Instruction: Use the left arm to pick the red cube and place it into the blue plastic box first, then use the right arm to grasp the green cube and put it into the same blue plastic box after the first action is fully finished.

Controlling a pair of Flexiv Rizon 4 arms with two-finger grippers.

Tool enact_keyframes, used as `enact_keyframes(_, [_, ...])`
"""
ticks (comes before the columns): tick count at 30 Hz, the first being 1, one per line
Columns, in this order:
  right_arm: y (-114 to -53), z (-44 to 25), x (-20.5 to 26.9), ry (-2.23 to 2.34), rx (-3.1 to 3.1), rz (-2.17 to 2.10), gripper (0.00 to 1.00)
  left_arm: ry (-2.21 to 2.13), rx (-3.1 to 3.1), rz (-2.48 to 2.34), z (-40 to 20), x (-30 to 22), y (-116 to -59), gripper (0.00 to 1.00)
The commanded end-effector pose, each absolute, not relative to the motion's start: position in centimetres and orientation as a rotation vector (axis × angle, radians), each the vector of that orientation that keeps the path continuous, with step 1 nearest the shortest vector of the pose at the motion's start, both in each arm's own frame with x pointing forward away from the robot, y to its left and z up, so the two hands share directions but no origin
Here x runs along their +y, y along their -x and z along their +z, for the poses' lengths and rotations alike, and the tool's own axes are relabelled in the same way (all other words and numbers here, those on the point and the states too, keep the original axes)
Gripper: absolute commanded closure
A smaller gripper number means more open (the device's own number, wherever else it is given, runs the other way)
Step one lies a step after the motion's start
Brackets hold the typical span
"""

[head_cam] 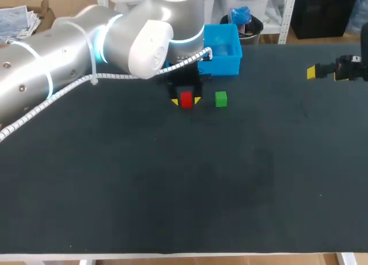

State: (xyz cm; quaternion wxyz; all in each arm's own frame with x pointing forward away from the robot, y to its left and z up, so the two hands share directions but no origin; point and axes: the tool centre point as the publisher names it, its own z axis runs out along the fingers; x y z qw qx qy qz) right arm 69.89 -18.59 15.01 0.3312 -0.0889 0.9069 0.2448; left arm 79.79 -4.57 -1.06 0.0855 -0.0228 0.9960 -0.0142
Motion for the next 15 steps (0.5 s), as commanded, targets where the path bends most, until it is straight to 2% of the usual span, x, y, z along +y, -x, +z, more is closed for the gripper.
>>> enact_keyframes(1, [-69.9, 15.0, -18.5, 0.232, 2.372, 0.637, 0.00, 0.057, 2.972, -0.040, -1.1, -4.9, -80.1, 1.00])
enact_keyframes(10, [-69.9, 15.0, -18.5, 0.232, 2.372, 0.637, 0.00, 0.037, 2.942, -0.043, 0.4, -4.7, -79.7, 1.00])
enact_keyframes(15, [-69.9, 15.0, -18.5, 0.232, 2.372, 0.637, 0.00, 0.002, 2.867, -0.053, 3.7, -4.6, -80.0, 1.00])
